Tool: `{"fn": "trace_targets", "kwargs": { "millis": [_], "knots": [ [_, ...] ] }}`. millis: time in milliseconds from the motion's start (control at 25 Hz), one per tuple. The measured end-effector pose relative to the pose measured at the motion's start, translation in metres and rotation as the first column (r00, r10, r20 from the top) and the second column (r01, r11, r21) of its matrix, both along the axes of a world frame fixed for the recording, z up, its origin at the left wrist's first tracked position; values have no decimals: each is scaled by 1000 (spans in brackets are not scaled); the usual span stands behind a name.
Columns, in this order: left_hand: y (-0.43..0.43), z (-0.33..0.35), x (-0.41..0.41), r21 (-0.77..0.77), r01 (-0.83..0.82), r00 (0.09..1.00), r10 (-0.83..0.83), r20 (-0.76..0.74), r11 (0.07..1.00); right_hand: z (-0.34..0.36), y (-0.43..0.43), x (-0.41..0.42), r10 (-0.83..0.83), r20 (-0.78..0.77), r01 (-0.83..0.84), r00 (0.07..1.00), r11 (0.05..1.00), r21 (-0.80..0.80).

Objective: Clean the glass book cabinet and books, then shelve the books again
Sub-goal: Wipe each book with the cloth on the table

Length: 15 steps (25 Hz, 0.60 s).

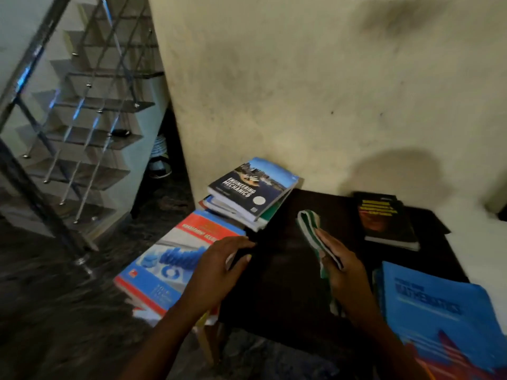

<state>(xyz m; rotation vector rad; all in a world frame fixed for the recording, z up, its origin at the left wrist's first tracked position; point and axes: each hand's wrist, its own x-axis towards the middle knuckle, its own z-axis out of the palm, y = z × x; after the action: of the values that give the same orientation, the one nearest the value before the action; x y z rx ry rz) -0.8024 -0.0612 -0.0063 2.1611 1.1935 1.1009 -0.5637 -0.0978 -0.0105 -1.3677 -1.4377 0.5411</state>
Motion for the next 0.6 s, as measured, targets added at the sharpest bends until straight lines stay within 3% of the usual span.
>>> {"fn": "trace_targets", "kwargs": {
  "millis": [80, 200, 400, 600],
  "knots": [
    [27, 19, 53, -298, 100, 995, -91, 45, 949, 7, 1, 39, -122, 15, 122, 992, 992, -41],
    [78, 21, 146, -719, 200, 979, -164, 121, 665, 6, 1, 92, -281, 7, 281, 960, 958, -64],
    [158, -28, 288, -899, 260, 963, -27, 268, 353, 0, 13, 152, -435, 62, 439, 898, 895, -81],
    [199, -88, 384, -939, 179, 981, 19, 193, 293, -8, 38, 200, -533, 201, 552, 822, 833, -51]
  ]
}}
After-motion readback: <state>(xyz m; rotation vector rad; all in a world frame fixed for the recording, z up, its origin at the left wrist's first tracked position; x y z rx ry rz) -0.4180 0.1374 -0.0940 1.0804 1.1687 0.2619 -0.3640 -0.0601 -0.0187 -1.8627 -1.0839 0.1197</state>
